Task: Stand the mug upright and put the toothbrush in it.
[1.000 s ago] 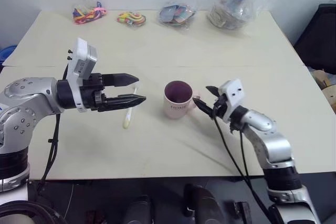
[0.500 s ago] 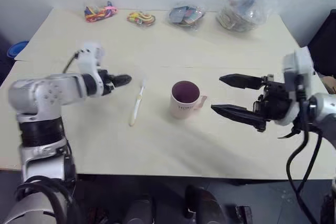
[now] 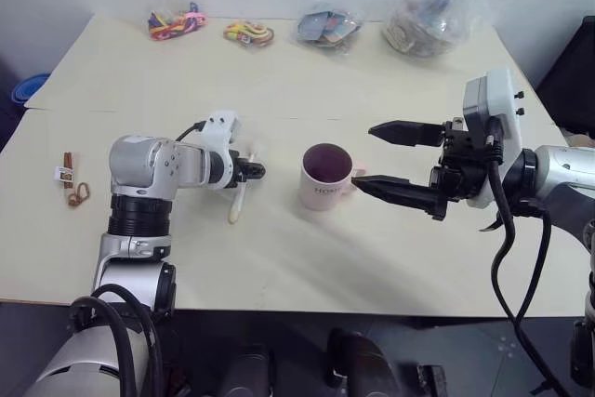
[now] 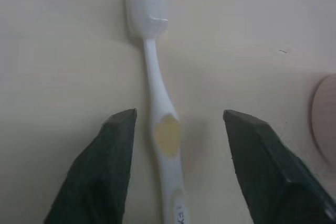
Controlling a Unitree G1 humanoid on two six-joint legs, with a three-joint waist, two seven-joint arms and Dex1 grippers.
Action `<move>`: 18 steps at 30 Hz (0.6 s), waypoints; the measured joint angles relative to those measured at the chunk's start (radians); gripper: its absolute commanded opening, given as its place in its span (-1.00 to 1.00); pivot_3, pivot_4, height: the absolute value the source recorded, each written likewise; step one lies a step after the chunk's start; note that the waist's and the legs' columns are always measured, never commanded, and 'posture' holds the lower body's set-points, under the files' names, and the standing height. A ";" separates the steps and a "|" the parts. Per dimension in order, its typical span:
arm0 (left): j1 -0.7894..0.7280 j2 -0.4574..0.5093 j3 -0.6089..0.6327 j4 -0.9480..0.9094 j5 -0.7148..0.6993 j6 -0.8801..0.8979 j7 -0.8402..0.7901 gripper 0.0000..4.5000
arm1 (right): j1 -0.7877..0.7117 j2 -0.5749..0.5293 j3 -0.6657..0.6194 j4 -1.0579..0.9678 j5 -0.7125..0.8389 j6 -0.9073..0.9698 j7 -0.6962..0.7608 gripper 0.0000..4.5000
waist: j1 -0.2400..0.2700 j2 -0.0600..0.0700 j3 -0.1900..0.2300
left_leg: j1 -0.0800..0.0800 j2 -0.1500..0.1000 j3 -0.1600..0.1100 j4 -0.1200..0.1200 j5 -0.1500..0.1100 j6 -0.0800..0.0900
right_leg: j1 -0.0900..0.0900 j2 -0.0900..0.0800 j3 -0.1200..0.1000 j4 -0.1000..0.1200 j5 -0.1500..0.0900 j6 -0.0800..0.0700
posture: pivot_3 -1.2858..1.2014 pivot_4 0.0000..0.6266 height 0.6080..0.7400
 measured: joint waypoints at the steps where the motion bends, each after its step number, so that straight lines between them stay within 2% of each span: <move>1: 0.000 0.000 0.001 0.000 0.005 0.001 -0.004 -0.20 | 0.007 -0.008 0.000 -0.001 -0.013 -0.006 0.000 1.00 | 0.000 0.000 0.000 | 0.000 0.000 0.000 0.000 0.000 0.000 | 0.000 0.000 0.000 0.000 0.000 0.000 | 0.03 -0.52 1.00; 5: 0.001 -0.004 0.012 0.002 0.027 0.008 -0.006 -0.76 | 0.026 -0.023 0.000 -0.001 -0.043 -0.017 0.002 1.00 | -0.001 0.000 0.000 | 0.000 0.000 0.000 0.000 0.000 0.000 | 0.000 0.000 0.000 0.000 0.000 0.000 | 0.03 -0.52 1.00; 6: 0.002 -0.007 0.014 0.002 0.029 0.010 -0.008 -0.85 | 0.027 -0.023 0.000 -0.001 -0.044 -0.017 0.002 1.00 | -0.001 0.000 0.000 | 0.000 0.000 0.000 0.000 0.000 0.000 | 0.000 0.000 0.000 0.000 0.000 0.000 | 0.03 -0.52 1.00; 12: 0.004 -0.015 0.034 0.003 0.043 0.005 -0.019 -0.85 | 0.028 -0.023 -0.002 0.012 -0.033 -0.015 0.003 1.00 | -0.001 0.000 0.000 | 0.000 0.000 0.000 0.000 0.000 0.000 | 0.000 0.000 0.000 0.000 0.000 0.000 | 0.03 -0.52 1.00; 15: 0.014 -0.017 0.073 0.002 0.039 -0.157 -0.073 -0.85 | 0.054 -0.026 -0.011 0.014 -0.034 -0.016 0.003 1.00 | 0.000 0.000 0.000 | -0.001 0.001 -0.001 0.000 0.000 0.000 | 0.000 0.000 -0.001 0.000 0.000 0.000 | 0.03 -0.52 1.00; 18: -0.027 -0.068 0.213 -0.016 -0.021 -0.355 -0.116 -0.85 | 0.075 -0.026 -0.051 0.014 -0.017 -0.015 -0.004 1.00 | 0.002 -0.001 0.000 | -0.002 0.000 -0.001 0.001 0.000 0.000 | 0.000 0.000 -0.002 -0.001 0.000 0.000 | 0.03 -0.52 1.00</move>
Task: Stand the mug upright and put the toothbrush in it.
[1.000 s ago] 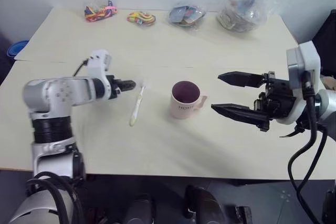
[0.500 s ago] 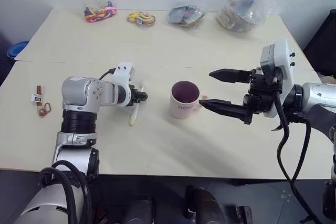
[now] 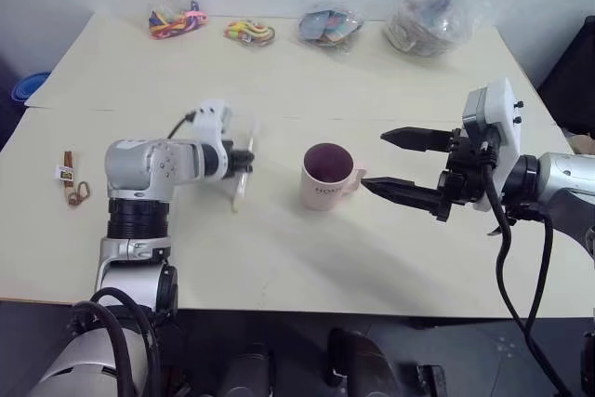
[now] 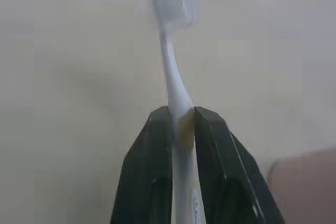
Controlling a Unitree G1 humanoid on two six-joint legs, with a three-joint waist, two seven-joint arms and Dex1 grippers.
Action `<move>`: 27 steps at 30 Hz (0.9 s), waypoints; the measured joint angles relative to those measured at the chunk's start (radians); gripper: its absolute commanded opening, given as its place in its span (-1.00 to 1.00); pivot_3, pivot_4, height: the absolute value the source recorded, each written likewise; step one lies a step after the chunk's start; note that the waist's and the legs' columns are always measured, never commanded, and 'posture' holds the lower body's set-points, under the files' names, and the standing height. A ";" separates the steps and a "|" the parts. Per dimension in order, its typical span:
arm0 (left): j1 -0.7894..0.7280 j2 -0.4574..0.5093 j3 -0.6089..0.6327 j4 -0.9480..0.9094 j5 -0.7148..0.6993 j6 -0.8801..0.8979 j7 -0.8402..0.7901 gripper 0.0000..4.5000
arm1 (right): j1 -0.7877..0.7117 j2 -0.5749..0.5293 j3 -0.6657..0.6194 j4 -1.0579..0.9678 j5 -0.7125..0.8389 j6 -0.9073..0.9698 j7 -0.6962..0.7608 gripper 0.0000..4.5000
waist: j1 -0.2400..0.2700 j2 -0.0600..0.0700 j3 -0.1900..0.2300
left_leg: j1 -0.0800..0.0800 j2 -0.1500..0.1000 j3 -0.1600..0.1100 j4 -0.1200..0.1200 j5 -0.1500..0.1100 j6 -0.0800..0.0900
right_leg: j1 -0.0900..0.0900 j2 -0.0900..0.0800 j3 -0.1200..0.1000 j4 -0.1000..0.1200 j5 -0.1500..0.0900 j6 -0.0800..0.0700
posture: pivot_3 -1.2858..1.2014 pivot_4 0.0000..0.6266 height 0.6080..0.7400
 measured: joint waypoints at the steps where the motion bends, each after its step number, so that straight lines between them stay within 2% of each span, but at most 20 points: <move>1: -0.029 -0.023 0.047 -0.015 -0.030 -0.054 -0.013 -0.85 | 0.003 0.000 -0.013 -0.001 0.009 0.000 -0.004 1.00 | 0.001 0.000 0.000 | 0.000 0.000 0.000 0.000 0.000 0.000 | 0.000 0.000 0.000 0.000 0.000 0.000 | 0.03 -0.52 1.00; 4: -0.091 -0.060 0.096 -0.114 -0.117 -0.164 -0.080 -0.85 | 0.018 0.000 -0.040 -0.002 0.021 0.001 -0.020 1.00 | -0.001 0.000 0.000 | 0.000 0.000 0.000 0.000 0.000 0.000 | 0.000 0.000 0.000 0.000 0.000 0.000 | 0.03 -0.52 1.00; 8: -0.097 -0.144 0.049 -0.180 -0.200 -0.181 -0.135 -0.85 | 0.039 0.000 -0.049 -0.002 0.031 0.001 -0.043 1.00 | 0.002 -0.001 0.000 | 0.001 0.000 0.000 0.001 0.000 0.000 | 0.001 0.000 0.000 0.000 0.000 0.001 | 0.03 -0.52 1.00; 13: -0.050 -0.175 -0.152 -0.182 -0.140 -0.252 -0.205 -0.85 | 0.054 0.000 -0.067 -0.004 0.031 0.001 -0.068 1.00 | -0.002 0.000 0.000 | 0.001 0.000 0.001 0.000 0.000 0.000 | 0.001 0.000 0.001 0.000 0.000 0.001 | 0.03 -0.52 1.00; 17: -0.018 -0.167 -0.224 -0.144 -0.087 -0.307 -0.238 -0.85 | 0.091 0.000 -0.083 -0.016 0.038 0.001 -0.090 1.00 | -0.004 0.000 0.000 | 0.002 0.000 0.001 -0.001 0.000 0.000 | 0.000 0.001 0.001 0.000 0.000 0.001 | 0.03 -0.52 1.00; 22: 0.062 -0.128 -0.287 -0.142 -0.043 -0.341 -0.295 -0.23 | 0.121 0.000 -0.108 -0.035 0.042 -0.005 -0.107 1.00 | -0.003 0.000 0.000 | 0.001 0.000 0.001 0.000 0.000 0.000 | 0.000 0.001 0.001 0.000 0.000 0.001 | 0.03 -0.52 1.00; 27: 0.078 -0.123 -0.266 -0.170 -0.054 -0.335 -0.308 0.47 | 0.123 0.004 -0.107 -0.034 0.039 -0.024 -0.113 1.00 | 0.001 0.000 0.000 | 0.001 0.000 0.000 0.000 0.000 0.001 | 0.001 0.000 0.001 0.000 0.000 0.001 | 0.03 -0.52 1.00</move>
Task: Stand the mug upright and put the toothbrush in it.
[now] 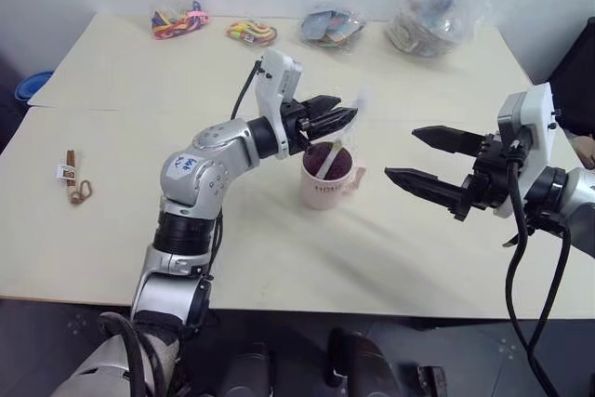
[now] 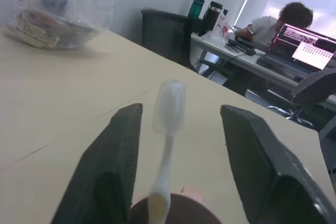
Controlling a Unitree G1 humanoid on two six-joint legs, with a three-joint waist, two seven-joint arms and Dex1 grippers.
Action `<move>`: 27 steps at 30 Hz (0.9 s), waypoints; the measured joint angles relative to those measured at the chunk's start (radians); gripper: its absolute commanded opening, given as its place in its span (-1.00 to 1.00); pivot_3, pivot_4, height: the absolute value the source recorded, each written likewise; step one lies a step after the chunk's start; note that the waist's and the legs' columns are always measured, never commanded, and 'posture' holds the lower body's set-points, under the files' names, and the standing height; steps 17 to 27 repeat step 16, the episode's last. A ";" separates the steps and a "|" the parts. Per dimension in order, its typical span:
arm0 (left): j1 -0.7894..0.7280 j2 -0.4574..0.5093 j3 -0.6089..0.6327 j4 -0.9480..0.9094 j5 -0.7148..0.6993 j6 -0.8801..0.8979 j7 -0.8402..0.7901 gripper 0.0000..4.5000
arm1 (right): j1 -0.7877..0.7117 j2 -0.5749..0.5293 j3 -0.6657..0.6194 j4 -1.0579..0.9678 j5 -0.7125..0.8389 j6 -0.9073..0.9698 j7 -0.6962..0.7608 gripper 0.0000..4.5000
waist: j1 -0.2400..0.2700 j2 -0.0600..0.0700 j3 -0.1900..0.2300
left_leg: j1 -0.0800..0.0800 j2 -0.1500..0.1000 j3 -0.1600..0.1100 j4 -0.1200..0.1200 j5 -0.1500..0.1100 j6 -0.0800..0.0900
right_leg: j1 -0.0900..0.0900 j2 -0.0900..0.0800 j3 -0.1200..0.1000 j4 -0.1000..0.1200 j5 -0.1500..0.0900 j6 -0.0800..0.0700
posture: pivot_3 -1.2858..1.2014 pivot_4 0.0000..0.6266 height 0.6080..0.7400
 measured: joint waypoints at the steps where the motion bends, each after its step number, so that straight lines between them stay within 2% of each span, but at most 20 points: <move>1: 0.000 0.006 0.012 -0.016 -0.009 0.001 0.000 0.61 | 0.001 0.000 0.001 0.003 -0.001 -0.003 0.003 1.00 | -0.001 0.000 0.000 | 0.000 0.000 0.000 0.000 0.000 0.000 | 0.000 0.000 0.000 0.000 0.000 0.000 | 0.03 -0.52 1.00; 3: 0.001 0.056 0.031 -0.042 -0.017 0.001 -0.012 0.88 | 0.006 0.000 0.002 0.020 -0.006 -0.016 0.024 1.00 | -0.004 0.000 0.000 | 0.000 0.000 0.000 0.000 0.000 0.000 | 0.000 0.000 0.000 0.000 0.000 0.000 | 0.03 -0.52 1.00; 4: 0.002 0.090 0.048 -0.054 -0.017 -0.003 -0.024 0.88 | 0.010 -0.003 0.003 0.036 -0.014 -0.021 0.041 1.00 | -0.005 0.000 0.000 | 0.001 0.000 0.000 -0.001 0.000 0.000 | 0.000 0.001 0.000 0.000 0.000 0.000 | 0.03 -0.52 1.00; 8: 0.034 0.417 0.099 -0.058 -0.018 -0.036 -0.242 0.88 | 0.079 -0.109 0.006 0.134 -0.068 -0.047 0.224 1.00 | -0.017 0.001 0.000 | 0.002 0.002 0.002 -0.004 0.000 0.000 | -0.001 0.002 0.001 -0.001 0.000 -0.001 | 0.03 -0.52 1.00; 9: 0.051 0.536 0.107 -0.047 -0.024 -0.035 -0.343 0.88 | 0.111 -0.161 0.008 0.165 -0.093 -0.067 0.308 1.00 | -0.018 0.001 0.000 | 0.002 0.002 0.002 -0.004 0.000 0.000 | -0.001 0.003 0.000 -0.002 -0.001 -0.001 | 0.03 -0.52 1.00; 11: 0.083 0.705 0.136 -0.039 -0.032 -0.038 -0.504 0.88 | 0.150 -0.228 0.010 0.215 -0.132 -0.098 0.440 1.00 | -0.016 0.001 0.000 | 0.001 0.002 0.002 -0.004 0.000 0.000 | 0.000 0.003 0.000 -0.004 -0.001 -0.001 | 0.03 -0.52 1.00; 15: 0.202 0.938 0.148 -0.041 -0.037 -0.090 -0.774 0.88 | 0.128 -0.259 0.017 0.291 -0.171 -0.151 0.585 1.00 | -0.004 0.001 0.000 | 0.001 0.001 0.002 -0.003 0.000 0.000 | 0.001 0.002 0.000 -0.006 0.000 0.001 | 0.03 -0.52 1.00; 16: 0.240 0.969 0.149 -0.038 -0.031 -0.111 -0.819 0.88 | 0.114 -0.260 0.020 0.312 -0.181 -0.156 0.598 1.00 | -0.003 0.001 0.000 | 0.001 0.001 0.002 -0.003 0.000 0.000 | 0.001 0.002 0.000 -0.006 0.000 0.001 | 0.03 -0.52 1.00; 27: 0.240 0.969 0.149 -0.038 -0.031 -0.111 -0.819 0.88 | 0.114 -0.260 0.020 0.312 -0.181 -0.156 0.598 1.00 | -0.003 0.001 0.000 | 0.001 0.001 0.002 -0.003 0.000 0.000 | 0.001 0.002 0.000 -0.006 0.000 0.001 | 0.03 -0.52 1.00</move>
